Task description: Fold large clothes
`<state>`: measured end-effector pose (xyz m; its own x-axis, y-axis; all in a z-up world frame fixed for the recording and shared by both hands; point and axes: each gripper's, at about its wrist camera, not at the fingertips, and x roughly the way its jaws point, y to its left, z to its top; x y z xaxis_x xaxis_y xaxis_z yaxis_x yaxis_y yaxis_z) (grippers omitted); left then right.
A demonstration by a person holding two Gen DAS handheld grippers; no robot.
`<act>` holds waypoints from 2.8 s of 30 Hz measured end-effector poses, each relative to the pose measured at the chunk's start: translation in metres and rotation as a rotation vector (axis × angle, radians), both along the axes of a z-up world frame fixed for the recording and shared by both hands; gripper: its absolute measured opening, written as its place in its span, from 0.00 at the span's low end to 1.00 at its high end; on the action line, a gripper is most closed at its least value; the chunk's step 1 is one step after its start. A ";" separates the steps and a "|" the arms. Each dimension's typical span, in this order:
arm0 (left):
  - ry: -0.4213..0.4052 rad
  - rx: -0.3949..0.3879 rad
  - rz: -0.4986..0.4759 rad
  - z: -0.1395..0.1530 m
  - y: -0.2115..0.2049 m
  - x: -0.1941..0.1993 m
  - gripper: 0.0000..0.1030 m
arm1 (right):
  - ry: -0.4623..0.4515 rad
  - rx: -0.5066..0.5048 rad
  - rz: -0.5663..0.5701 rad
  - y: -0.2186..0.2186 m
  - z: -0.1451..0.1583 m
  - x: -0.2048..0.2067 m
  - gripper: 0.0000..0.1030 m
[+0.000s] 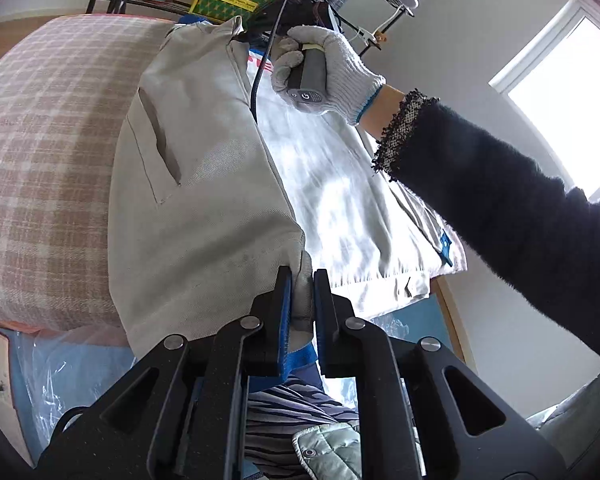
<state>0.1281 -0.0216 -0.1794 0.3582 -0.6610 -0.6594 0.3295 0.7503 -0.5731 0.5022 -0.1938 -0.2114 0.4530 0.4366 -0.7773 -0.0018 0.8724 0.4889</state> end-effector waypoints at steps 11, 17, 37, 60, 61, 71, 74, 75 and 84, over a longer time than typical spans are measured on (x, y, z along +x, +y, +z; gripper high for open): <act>0.045 0.029 -0.085 -0.017 -0.012 -0.003 0.08 | 0.102 -0.045 -0.044 -0.037 -0.028 0.001 0.40; 0.035 0.005 -0.140 -0.004 -0.009 -0.033 0.08 | 0.042 -0.016 -0.021 -0.074 0.014 -0.041 0.44; -0.003 0.007 0.141 0.020 0.074 -0.004 0.09 | 0.084 0.120 0.283 -0.034 0.023 -0.315 0.64; -0.020 0.282 -0.014 -0.066 0.003 0.059 0.11 | 0.216 0.054 0.061 -0.005 -0.043 -0.366 0.11; -0.019 0.280 -0.012 -0.066 0.004 0.059 0.11 | 0.208 0.060 0.056 -0.008 -0.041 -0.368 0.15; -0.116 0.256 0.034 -0.031 -0.019 0.046 0.11 | -0.020 -0.028 -0.043 -0.099 0.022 -0.423 0.44; -0.073 0.291 0.021 -0.046 -0.038 0.052 0.11 | -0.058 -0.042 -0.089 -0.139 0.039 -0.435 0.45; -0.060 0.311 0.015 -0.052 -0.044 0.053 0.11 | -0.073 -0.057 -0.103 -0.157 0.044 -0.438 0.46; -0.081 0.353 0.056 -0.043 -0.064 0.042 0.11 | -0.101 -0.147 -0.355 -0.322 0.051 -0.470 0.65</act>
<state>0.1697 -0.0859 -0.2227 0.4476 -0.3758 -0.8115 0.3158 0.9154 -0.2498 0.0319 -0.5155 -0.1605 0.6328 0.1266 -0.7639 0.2707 0.8881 0.3715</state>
